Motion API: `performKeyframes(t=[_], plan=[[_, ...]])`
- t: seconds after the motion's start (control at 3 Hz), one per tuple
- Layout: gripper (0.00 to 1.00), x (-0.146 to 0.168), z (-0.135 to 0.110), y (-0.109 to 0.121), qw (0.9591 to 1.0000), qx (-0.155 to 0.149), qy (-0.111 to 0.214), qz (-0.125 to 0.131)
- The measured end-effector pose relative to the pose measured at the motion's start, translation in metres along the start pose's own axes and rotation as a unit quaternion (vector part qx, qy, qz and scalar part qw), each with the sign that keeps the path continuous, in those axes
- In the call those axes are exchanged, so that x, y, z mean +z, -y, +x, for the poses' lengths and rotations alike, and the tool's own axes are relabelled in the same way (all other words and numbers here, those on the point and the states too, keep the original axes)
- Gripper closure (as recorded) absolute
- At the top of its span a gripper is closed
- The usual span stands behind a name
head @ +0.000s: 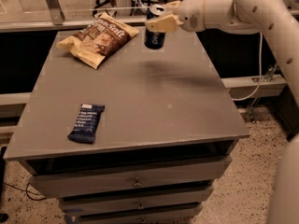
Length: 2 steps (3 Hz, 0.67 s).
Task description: Move pepsi can near brown chip bag
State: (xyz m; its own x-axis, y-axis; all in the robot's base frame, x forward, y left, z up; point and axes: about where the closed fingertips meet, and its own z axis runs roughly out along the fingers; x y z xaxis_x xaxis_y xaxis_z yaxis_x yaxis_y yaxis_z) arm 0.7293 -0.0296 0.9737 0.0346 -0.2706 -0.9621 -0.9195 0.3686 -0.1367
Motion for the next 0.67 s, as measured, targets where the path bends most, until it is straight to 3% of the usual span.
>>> performKeyframes(t=[0.67], plan=[[1.00,0.080,0.000,0.042,0.9997,-0.016,-0.011,-0.011]])
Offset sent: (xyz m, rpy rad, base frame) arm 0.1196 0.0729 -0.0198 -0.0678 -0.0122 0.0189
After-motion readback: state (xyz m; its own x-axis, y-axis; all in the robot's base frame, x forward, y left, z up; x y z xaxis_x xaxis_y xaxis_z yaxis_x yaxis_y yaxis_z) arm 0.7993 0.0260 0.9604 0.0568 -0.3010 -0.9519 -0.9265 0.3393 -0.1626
